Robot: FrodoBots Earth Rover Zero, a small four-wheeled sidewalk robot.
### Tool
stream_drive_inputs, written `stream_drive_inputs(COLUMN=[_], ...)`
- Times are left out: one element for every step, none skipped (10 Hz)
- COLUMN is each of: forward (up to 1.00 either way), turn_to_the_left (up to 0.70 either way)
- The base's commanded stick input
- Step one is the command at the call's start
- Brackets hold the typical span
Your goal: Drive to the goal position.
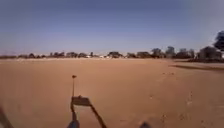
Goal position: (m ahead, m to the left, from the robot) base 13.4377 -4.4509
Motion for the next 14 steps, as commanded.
stream_drive_inputs(forward=[1.00, 1.00, 1.00, 1.00, 1.00, 1.00, 1.00, 1.00, 1.00, 1.00, 1.00, 1.00, 1.00, 1.00], turn_to_the_left=[-0.07, -0.02, 0.00, 0.00, 0.00, 0.00, 0.00, 0.00, 0.00, 0.00, 0.00, 0.00, 0.13, 0.38])
